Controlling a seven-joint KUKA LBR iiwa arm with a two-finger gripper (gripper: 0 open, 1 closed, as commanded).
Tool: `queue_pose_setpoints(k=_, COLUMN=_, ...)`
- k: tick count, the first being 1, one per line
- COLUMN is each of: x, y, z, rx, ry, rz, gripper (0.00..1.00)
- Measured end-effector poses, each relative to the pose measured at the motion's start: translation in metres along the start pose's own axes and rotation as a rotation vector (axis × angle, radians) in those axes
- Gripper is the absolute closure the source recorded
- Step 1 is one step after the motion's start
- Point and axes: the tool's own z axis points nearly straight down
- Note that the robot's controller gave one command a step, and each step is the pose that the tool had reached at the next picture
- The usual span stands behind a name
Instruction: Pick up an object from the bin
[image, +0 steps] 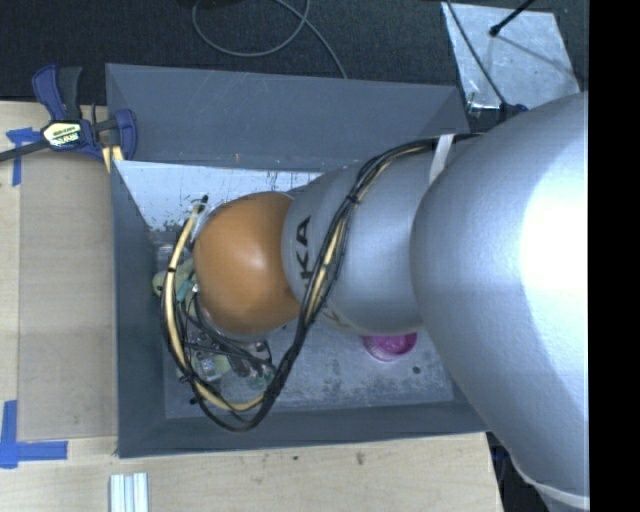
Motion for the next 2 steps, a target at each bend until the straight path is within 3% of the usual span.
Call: queue_pose_setpoints(k=2, x=0.002, y=0.0, z=-0.027, rx=0.001, ry=0.008, rz=0.0, gripper=1.0)
